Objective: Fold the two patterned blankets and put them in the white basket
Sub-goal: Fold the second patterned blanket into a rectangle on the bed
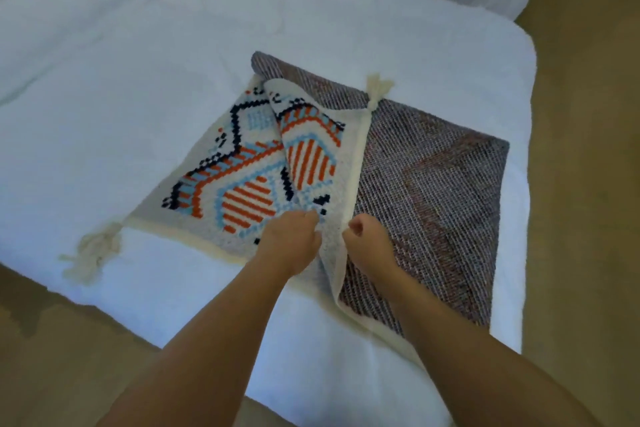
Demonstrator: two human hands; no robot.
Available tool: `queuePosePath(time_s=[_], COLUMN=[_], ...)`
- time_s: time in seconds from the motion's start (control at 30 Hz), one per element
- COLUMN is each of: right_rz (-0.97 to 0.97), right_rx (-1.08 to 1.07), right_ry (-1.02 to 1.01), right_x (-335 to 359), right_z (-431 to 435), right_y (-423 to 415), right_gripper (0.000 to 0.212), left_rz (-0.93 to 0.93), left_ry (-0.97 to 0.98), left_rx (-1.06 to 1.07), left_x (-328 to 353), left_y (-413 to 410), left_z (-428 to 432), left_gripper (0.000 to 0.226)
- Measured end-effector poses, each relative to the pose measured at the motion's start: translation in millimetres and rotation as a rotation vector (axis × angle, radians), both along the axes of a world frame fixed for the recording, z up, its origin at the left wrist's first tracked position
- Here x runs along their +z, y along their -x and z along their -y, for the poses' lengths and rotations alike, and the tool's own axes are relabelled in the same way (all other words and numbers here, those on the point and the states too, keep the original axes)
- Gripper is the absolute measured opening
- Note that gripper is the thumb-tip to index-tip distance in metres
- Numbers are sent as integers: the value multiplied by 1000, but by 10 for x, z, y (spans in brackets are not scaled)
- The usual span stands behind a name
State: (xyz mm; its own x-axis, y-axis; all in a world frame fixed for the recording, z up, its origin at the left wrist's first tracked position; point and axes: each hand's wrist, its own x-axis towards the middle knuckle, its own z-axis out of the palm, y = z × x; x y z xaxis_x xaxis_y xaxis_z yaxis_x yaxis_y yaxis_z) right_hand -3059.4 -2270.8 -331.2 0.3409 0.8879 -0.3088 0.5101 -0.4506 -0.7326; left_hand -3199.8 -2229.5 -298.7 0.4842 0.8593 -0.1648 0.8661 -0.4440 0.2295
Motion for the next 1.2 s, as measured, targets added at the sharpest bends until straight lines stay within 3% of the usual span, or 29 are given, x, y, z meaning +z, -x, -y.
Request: queuePosePath(time_s=[0.27,0.37,0.47,0.6,0.7,0.77,0.87,1.0,1.1,1.2], right_rz=[-172,-222,-204,-365,-393,-356,-385,-252,-303,-211], right_rx=[-294,-327,-382,-516,-464,-389,-296,-79,69,197], right_ry=[20,14,-8,-24,-72,-98,-96,-111,-124,-128], right_x=[-206,-296,-397,-464,-441,-387,-272,-85,34,53], right_z=[-1055,-1537,-1984,-2373,-2517,-2573,-2567,-2455,-2314,-2143], right_y=[-476,-651,-751,-667,-416,-155,287,888,1479,2155], right_gripper=[23,14,7,32,9,21,22,22,21,13], left_rz=[-7,30,168,287,378,414,441,543,587,551], left_ry=[-25,-34,23,105,224,272,272,319,332,314], left_rx=[-139,-143,-46,92,197,243,302,502,639,696], left_x=[-227,-345,-444,-548,-555,-544,-487,-352,-250,-239], left_y=[-734,-1027,-1201,-1161,-963,-801,-492,136,766,1549], left_z=[-1324,-1783,-2094,-2327,-2405,-2455,-2519,-2513,-2423,-2286], left_gripper=[28,27,20,24,40,51,52,61,46,30])
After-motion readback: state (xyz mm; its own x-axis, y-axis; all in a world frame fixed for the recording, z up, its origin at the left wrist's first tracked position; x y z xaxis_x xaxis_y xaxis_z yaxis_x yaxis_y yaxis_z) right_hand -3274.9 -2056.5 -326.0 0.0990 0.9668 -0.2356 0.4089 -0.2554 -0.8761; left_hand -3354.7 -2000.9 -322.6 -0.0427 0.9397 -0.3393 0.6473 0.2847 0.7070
